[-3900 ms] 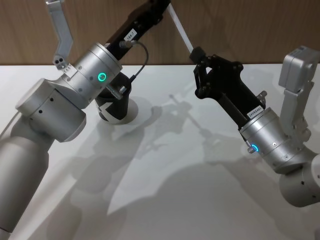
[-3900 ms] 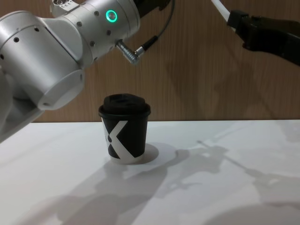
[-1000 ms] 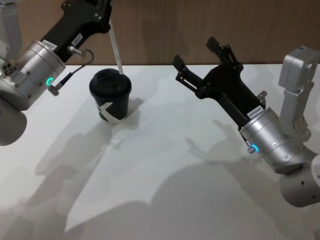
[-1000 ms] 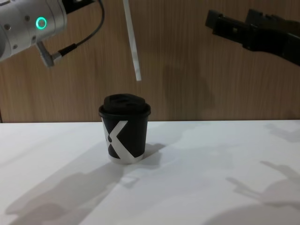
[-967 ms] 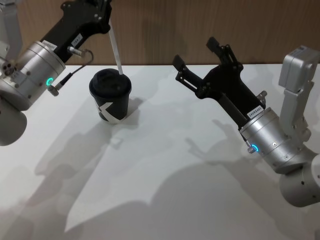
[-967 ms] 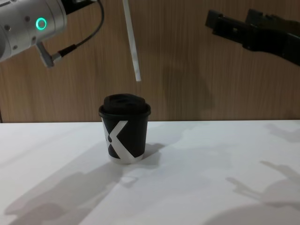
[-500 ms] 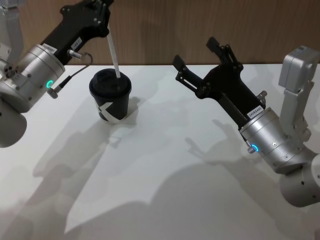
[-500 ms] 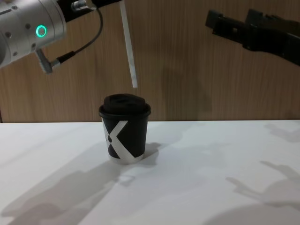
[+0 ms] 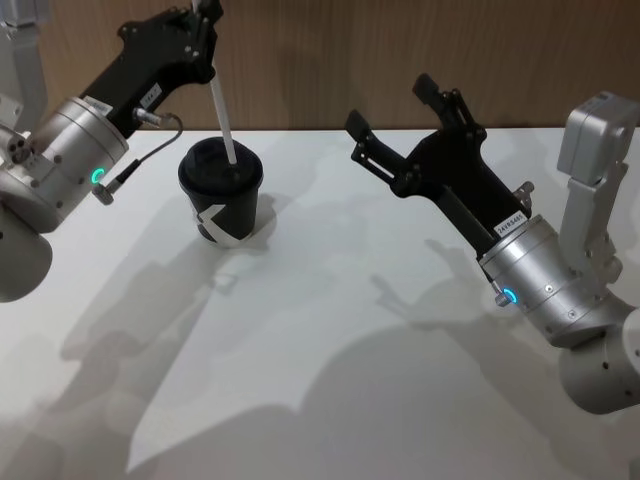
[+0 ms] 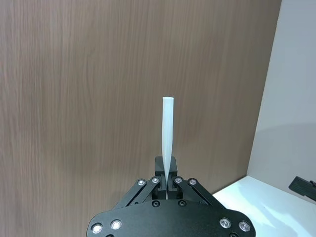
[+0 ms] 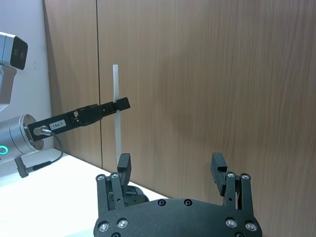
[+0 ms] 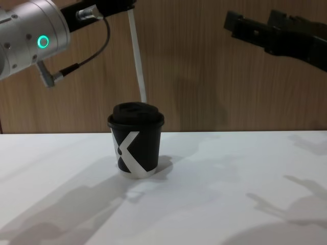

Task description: Pick up the straw with one hand, pass it to the other hand, and insert it into the cup.

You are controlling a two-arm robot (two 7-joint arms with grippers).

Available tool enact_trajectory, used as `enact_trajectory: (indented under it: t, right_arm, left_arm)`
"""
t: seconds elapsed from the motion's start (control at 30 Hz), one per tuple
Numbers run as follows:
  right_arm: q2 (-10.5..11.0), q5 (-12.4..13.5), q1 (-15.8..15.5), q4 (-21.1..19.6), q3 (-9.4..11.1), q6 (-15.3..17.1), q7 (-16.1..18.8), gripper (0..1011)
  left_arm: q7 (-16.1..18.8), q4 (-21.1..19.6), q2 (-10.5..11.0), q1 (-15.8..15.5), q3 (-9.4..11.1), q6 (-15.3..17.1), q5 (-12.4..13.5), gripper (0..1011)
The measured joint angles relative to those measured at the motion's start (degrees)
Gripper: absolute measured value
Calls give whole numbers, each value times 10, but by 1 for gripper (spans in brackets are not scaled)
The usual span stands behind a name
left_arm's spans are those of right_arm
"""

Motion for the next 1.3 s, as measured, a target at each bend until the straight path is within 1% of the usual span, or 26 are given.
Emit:
enact_trajectory:
  t: [0.47,0.97,1.3]
  right_arm:
    - [0,0,0,0,0,0,0,1001]
    - [0,0,0,0,0,0,0,1001]
    - [0,0,0,0,0,0,0,1001]
  left_arm:
    - [-7,11,-4,0,-3,4,7,13]
    - [-9,23,-8,-7,0,10,26,12]
    - [-15,34,-14,-10,0,10,31,13]
